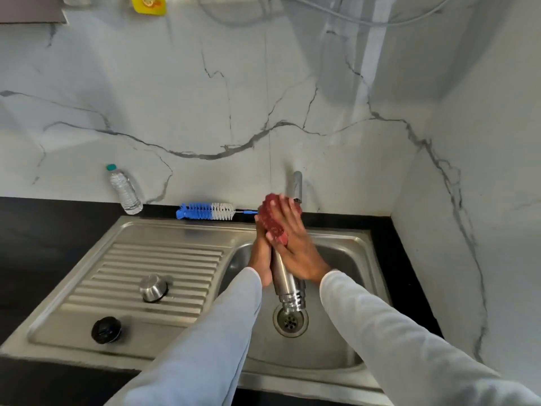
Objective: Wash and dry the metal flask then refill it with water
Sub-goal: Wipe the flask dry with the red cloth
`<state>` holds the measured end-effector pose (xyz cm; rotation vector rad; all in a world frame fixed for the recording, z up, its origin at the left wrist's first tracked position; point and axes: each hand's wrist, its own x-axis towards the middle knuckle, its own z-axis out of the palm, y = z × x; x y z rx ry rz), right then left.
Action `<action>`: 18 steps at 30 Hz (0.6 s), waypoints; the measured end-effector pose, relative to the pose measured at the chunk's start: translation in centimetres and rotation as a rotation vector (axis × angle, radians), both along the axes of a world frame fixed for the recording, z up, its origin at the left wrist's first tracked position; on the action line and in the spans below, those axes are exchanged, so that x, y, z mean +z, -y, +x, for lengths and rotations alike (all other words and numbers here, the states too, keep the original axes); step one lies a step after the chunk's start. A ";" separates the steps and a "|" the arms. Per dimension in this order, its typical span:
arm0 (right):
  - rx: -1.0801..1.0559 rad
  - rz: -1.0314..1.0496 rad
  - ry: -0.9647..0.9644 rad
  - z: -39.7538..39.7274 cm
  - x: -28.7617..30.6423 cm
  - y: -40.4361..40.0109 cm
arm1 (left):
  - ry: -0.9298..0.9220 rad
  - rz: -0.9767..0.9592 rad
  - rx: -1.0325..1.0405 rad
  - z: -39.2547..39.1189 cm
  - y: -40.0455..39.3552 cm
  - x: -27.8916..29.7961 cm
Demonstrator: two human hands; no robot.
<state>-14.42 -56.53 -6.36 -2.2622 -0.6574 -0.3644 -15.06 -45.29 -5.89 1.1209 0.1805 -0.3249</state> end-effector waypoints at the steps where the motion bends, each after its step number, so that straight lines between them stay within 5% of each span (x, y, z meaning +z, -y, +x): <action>1: 0.029 -0.027 -0.015 -0.7 -0.2 -0.2 | -0.023 -0.003 0.010 0.6 -0.6 -0.1; 5: 0.119 0.022 -0.193 -4.9 -2.2 0.1 | -0.056 -0.103 -0.040 2.2 -2.9 -0.3; 10: 0.164 0.047 -0.283 -8.7 -4.0 0.3 | -0.122 0.033 0.040 3.0 -3.8 -1.0; 18: 0.069 0.269 -0.337 -3.6 -0.6 -2.2 | -0.081 -0.108 -0.072 2.7 -4.3 -0.9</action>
